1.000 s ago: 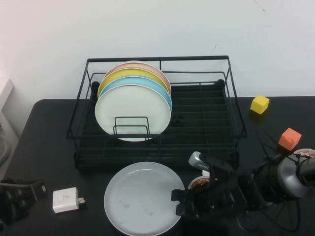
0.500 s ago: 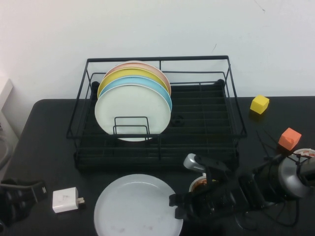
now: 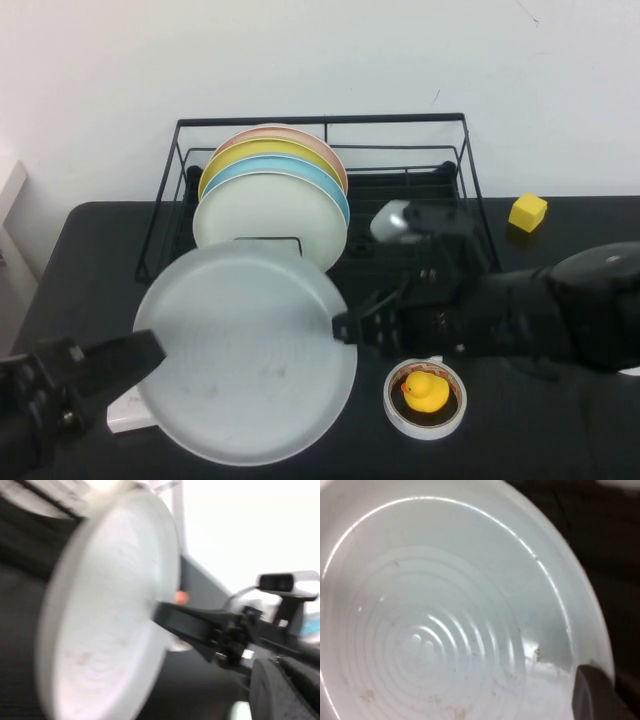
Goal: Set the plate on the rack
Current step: Hand over the plate
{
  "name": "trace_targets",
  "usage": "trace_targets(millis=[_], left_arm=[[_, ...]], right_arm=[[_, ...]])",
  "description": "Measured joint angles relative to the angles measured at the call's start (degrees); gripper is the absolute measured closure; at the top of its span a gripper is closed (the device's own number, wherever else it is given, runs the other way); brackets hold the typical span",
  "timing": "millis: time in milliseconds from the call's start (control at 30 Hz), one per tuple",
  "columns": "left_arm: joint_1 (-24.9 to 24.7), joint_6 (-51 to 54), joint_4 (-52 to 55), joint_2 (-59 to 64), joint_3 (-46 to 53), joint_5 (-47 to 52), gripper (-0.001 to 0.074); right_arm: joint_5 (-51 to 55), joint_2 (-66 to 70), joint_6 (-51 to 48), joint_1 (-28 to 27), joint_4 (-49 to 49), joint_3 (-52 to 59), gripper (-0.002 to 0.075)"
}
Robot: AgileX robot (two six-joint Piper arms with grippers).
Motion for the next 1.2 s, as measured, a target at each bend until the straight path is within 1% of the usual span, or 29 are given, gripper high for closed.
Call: trace_targets(millis=[67,133,200,333,400,433,467,633,700,1000,1067,1100,1167,1200], left_arm=[[0.0,3.15,-5.26,-0.36,0.0,0.98,0.0725],[0.0,7.16,-8.84,-0.36,0.0,1.74,0.0667],[0.0,9.25,-9.96,-0.36,0.0,1.91,0.055],[0.0,14.23,-8.03,-0.36,0.0,0.85,0.0254],[0.0,15.0,-5.08,-0.36,0.0,0.15,0.0162],[0.0,15.0,-3.01,-0.36,0.0,-0.31,0.0135],[0.0,15.0,-1.2,-0.36,0.0,-0.76,0.0123],[0.0,12.09,10.28,-0.36,0.0,-4.07,0.0121],[0.0,11.26,12.61,-0.36,0.0,-5.07,0.0123],[0.0,10.11,13.97,3.22,0.0,-4.7,0.0137],[0.0,10.0,13.97,4.12,0.0,-4.13,0.0171],[0.0,10.0,13.97,4.56,0.0,-4.13,0.0206],[0.0,10.0,13.97,4.8,0.0,-3.91,0.031],[0.0,10.0,13.97,4.8,0.0,-3.78,0.0379]], right_arm=[[-0.9,-2.93,0.0,0.0,-2.01,0.14,0.0717],[-1.4,-4.79,-0.04,0.0,-3.56,0.27,0.0717],[-1.93,-5.72,-0.13,0.0,-4.44,0.36,0.0717],[-3.32,-6.06,-0.13,0.0,-5.77,0.36,0.0717],[-3.45,-6.06,-0.13,0.0,-5.89,0.36,0.0717],[-3.49,-6.06,-0.13,0.0,-5.89,0.36,0.0717],[-3.59,-6.06,-0.13,0.0,-5.89,0.36,0.0717],[-3.13,-6.06,-0.13,0.0,-5.98,0.36,0.0717],[-2.18,-6.06,-0.13,0.0,-5.98,0.36,0.0717],[5.26,-6.06,0.07,0.0,-5.37,0.36,0.0717],[5.86,-6.06,0.07,0.0,-5.37,0.36,0.0717],[6.0,-6.06,0.07,0.0,-5.28,0.36,0.0717],[6.42,-6.06,-0.32,0.0,-4.9,0.36,0.0717],[6.68,-6.06,-0.66,0.0,-4.73,0.36,0.0717]])
